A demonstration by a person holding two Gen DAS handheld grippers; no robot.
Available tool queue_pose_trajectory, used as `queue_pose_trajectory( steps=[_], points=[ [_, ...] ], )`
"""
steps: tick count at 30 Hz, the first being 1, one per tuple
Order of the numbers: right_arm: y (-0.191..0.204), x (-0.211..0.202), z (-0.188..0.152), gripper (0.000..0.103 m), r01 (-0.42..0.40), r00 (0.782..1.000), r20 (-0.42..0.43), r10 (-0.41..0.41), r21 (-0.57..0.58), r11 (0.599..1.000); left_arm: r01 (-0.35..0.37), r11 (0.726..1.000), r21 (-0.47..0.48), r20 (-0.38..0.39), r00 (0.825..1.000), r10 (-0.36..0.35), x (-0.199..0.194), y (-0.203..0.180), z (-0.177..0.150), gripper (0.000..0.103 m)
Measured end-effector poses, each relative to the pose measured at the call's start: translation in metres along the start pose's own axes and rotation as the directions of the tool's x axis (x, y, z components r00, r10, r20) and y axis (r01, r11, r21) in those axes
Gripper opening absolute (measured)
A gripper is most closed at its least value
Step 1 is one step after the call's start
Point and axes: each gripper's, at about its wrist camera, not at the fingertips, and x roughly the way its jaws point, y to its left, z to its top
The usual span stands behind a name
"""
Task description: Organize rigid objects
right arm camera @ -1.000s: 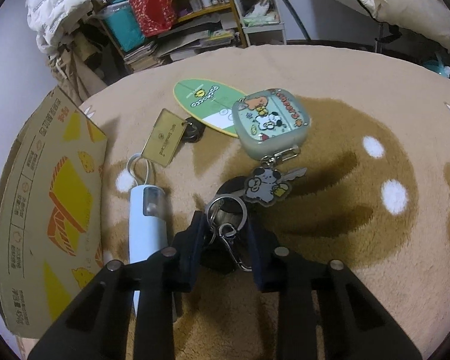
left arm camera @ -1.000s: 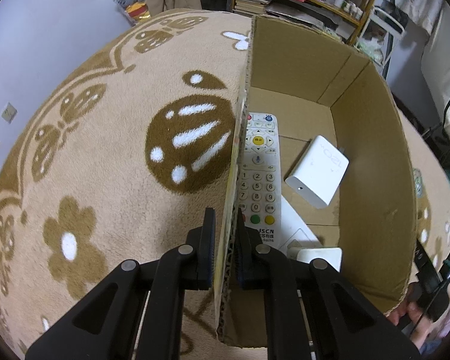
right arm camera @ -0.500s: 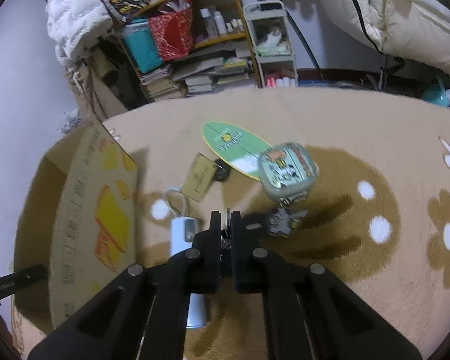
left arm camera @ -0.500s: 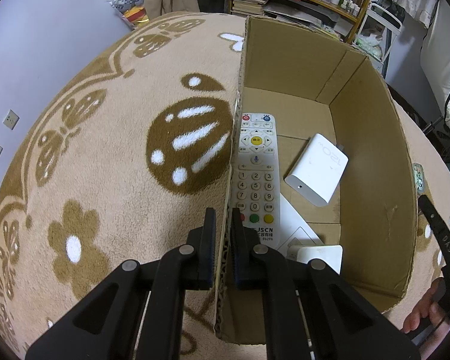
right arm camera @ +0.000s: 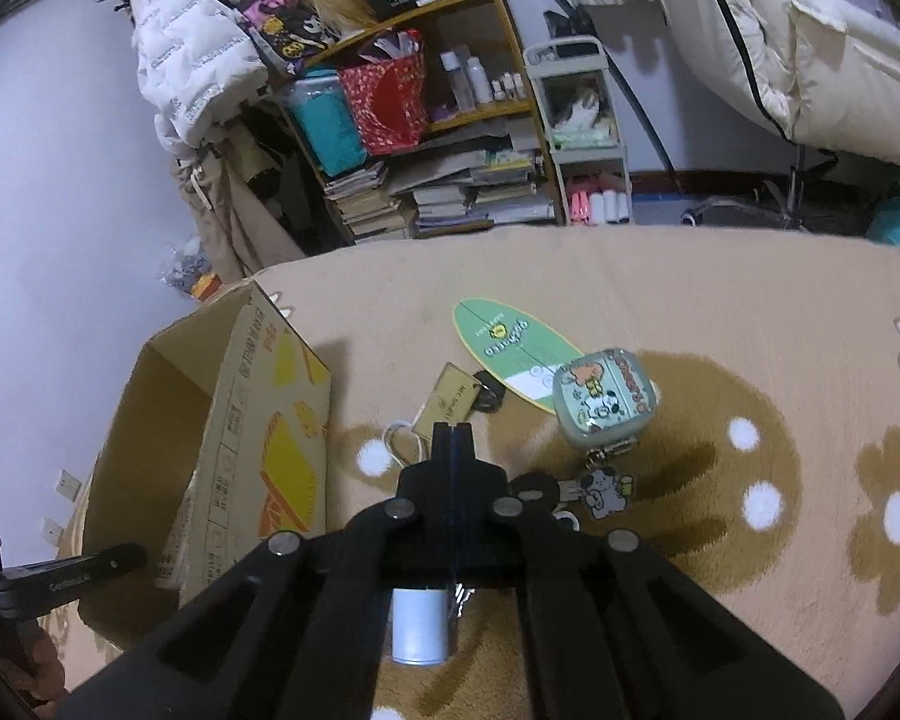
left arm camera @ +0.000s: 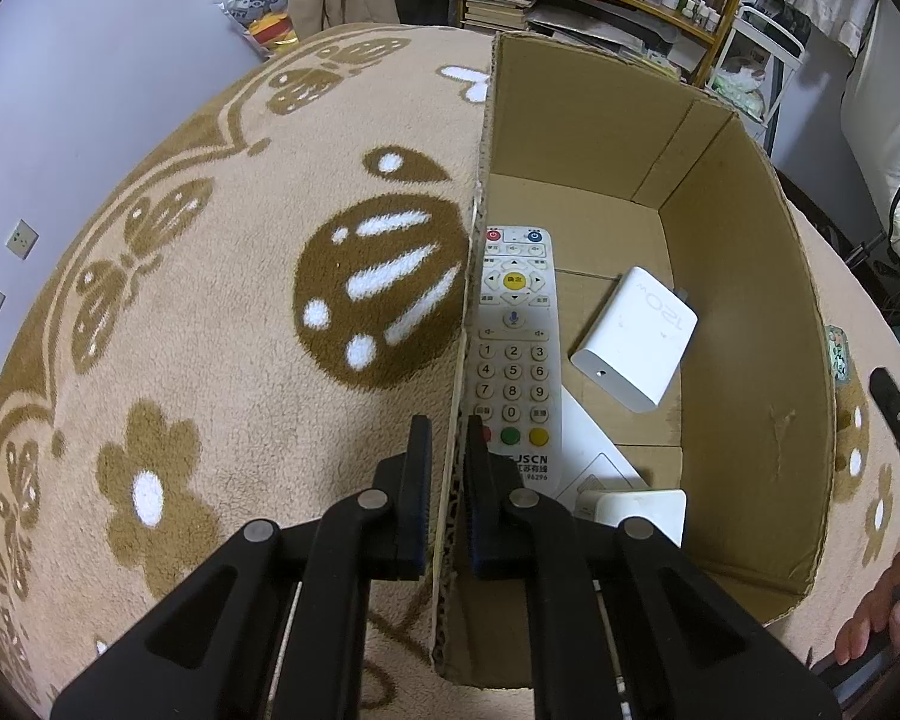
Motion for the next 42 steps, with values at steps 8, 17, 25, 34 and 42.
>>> queue_pose_trajectory(
  steps=[8,17,25,34,42],
  points=[
    [-0.024,0.030,-0.008,0.021,-0.005,0.990,-0.139,0.017,0.089,0.996,-0.001,1.000,0.001,-0.001,1.000,0.001,0.000,0.000,0.000,0.010],
    [-0.056,0.060,-0.024,0.048,-0.004,0.974,-0.218,0.060,0.249,0.969,0.001,1.000,-0.002,-0.003,1.000,-0.001,0.000,0.001,0.001,0.010],
    [-0.049,0.071,-0.026,0.050,-0.037,0.976,-0.201,0.086,0.234,0.972,0.004,1.000,-0.004,-0.005,1.000,-0.004,0.000,0.001,0.000,0.010],
    [-0.031,0.076,-0.028,0.055,0.078,0.962,-0.272,-0.033,0.154,0.985,0.004,1.000,-0.004,-0.006,1.000,-0.004,0.000,0.002,0.001,0.011],
    [-0.033,0.075,-0.038,0.031,0.136,0.965,-0.242,-0.099,0.139,0.981,0.006,1.000,-0.007,-0.006,1.000,-0.006,0.000,0.003,0.003,0.011]
  ],
)
